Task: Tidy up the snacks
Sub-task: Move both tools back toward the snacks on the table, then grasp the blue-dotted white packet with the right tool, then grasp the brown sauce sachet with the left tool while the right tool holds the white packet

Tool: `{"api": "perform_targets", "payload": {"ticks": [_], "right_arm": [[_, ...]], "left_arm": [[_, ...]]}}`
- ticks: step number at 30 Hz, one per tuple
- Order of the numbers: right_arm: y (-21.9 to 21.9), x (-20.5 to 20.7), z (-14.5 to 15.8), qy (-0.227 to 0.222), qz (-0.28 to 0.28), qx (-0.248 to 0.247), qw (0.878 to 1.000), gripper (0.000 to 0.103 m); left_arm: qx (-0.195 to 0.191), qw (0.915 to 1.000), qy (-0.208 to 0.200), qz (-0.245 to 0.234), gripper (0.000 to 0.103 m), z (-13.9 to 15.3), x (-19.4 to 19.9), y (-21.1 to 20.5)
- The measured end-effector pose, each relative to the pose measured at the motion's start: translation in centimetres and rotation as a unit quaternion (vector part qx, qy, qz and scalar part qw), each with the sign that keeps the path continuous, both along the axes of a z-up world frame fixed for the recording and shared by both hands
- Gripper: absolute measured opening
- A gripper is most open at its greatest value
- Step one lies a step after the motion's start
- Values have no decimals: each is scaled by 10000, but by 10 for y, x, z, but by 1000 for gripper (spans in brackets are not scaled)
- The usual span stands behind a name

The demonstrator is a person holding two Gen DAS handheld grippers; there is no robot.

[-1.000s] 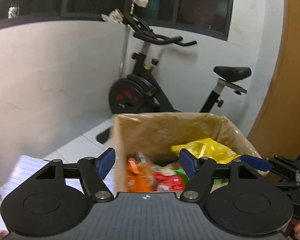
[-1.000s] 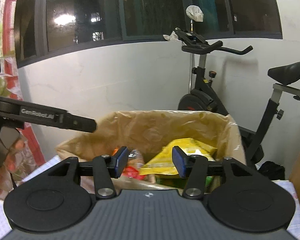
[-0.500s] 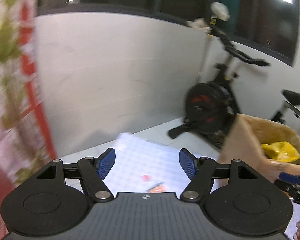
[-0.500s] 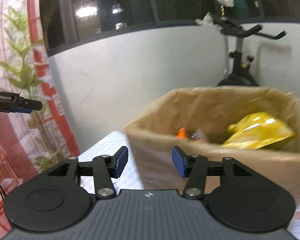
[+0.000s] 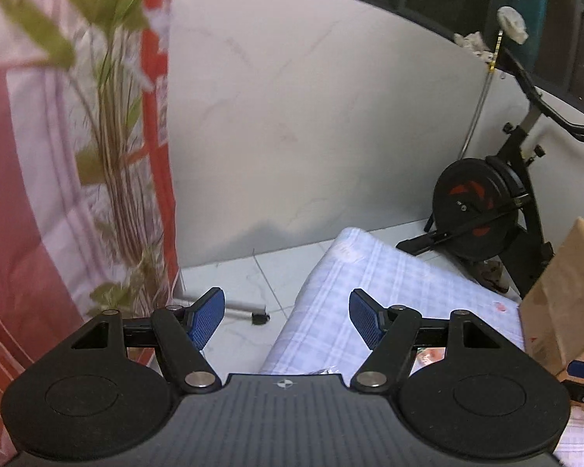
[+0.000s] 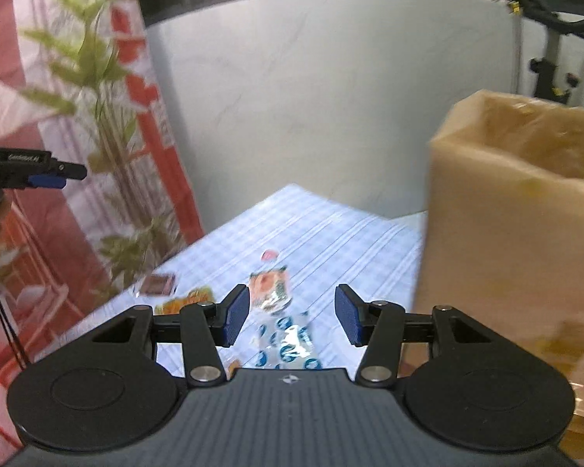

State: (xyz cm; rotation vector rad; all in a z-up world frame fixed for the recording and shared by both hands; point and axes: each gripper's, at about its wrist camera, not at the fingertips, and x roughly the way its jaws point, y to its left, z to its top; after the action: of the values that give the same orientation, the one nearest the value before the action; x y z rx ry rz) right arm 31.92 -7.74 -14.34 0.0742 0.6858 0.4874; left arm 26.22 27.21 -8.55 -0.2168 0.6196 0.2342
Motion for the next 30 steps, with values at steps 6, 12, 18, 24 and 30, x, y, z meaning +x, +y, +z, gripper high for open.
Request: {"api": "perform_targets", "payload": {"ticks": [6, 12, 18, 24, 30], "right_arm": [[33, 28, -32, 322, 312, -179, 9988, 52], [45, 55, -64, 828, 269, -223, 9960, 60], [54, 75, -85, 1198, 212, -433, 9916, 61], [49, 69, -91, 1256, 72, -418, 9912, 49], [31, 51, -90, 1303, -248, -201, 9910, 48]], "left_arm": [[-166, 9998, 73, -88, 73, -29, 5, 9], [-148, 9992, 137, -339, 73, -52, 15, 7], [-134, 9971, 347, -658, 73, -75, 29, 3], [-64, 9963, 476, -714, 73, -93, 34, -1], [-511, 9965, 416, -510, 64, -118, 47, 9]]}}
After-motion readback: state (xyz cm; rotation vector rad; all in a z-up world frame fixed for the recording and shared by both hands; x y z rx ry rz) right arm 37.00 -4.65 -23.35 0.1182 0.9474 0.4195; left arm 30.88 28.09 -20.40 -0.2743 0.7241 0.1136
